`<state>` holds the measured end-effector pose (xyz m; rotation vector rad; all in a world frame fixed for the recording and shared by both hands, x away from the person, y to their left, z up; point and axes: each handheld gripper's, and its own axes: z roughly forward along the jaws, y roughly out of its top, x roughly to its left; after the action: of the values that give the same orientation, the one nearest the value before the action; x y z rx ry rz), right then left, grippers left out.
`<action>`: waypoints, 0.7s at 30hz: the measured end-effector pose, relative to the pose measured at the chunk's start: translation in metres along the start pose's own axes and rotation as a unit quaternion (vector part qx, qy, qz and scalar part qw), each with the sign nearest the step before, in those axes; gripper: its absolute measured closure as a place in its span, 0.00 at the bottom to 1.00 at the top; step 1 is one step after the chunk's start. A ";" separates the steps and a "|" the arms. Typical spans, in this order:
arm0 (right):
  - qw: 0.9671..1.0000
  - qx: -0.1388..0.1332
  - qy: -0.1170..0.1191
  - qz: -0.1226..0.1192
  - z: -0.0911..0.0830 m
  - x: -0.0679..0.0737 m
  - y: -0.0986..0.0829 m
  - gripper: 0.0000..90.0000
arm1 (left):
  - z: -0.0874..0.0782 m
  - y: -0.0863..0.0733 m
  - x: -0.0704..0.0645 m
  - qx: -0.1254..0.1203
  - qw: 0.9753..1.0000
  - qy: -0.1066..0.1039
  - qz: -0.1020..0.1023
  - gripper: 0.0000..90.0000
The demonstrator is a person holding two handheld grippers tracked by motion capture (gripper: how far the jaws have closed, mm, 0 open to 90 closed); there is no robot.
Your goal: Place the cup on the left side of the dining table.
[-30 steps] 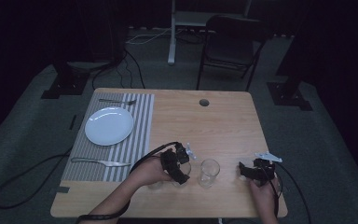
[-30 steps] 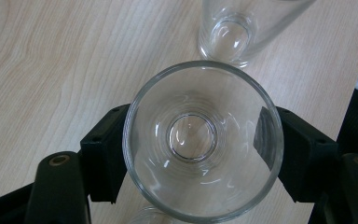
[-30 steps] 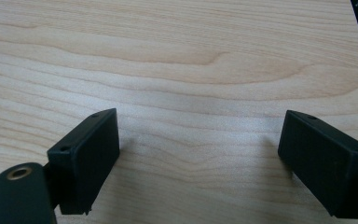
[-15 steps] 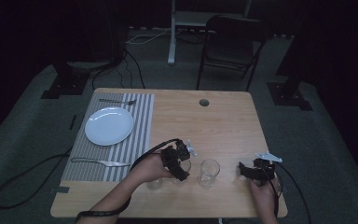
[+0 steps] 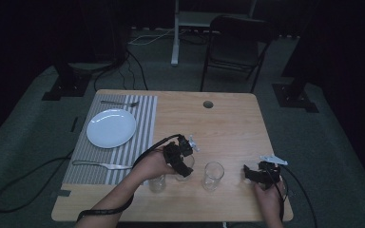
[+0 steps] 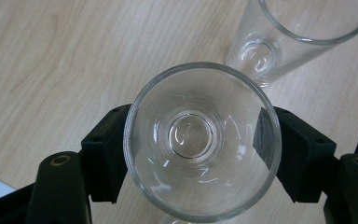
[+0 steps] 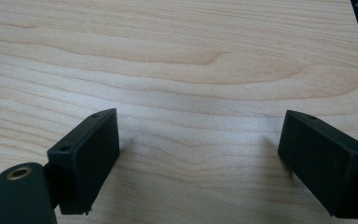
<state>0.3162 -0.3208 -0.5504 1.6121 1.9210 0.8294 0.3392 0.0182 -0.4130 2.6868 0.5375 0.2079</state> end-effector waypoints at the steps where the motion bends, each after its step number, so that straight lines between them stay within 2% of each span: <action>1: 1.000 0.000 0.000 0.000 0.000 0.000 0.000 0.13 | 0.000 0.000 0.000 0.000 1.000 0.000 0.000 0.33; 4: 1.000 0.000 0.000 0.000 0.000 0.000 0.000 0.13 | -0.002 0.000 0.006 0.000 1.000 -0.002 -0.007 0.33; 9: 1.000 0.000 0.000 0.000 0.000 0.000 0.000 0.13 | -0.007 -0.001 0.015 -0.009 1.000 0.007 -0.023 0.33; 10: 1.000 0.000 0.000 0.000 0.000 0.000 0.000 0.13 | -0.011 -0.002 0.020 -0.012 0.999 0.012 -0.030 0.33; 13: 1.000 0.000 0.000 0.000 0.000 0.000 0.000 0.13 | -0.014 -0.002 0.026 -0.011 0.999 0.018 -0.034 0.33; 16: 1.000 0.000 0.000 0.000 0.000 0.000 0.000 0.13 | -0.019 -0.006 0.037 -0.017 0.998 0.023 -0.051 0.33; 19: 1.000 0.000 0.000 0.001 0.000 0.000 0.000 0.13 | -0.021 -0.008 0.042 -0.017 0.998 0.028 -0.056 0.33; 21: 1.000 -0.001 0.000 0.001 0.000 0.000 0.000 0.14 | -0.025 -0.014 0.051 -0.023 0.996 0.037 -0.075 0.33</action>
<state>0.3162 -0.3207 -0.5504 1.6131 1.9192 0.8306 0.3760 0.0588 -0.3923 2.5878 0.7440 0.2757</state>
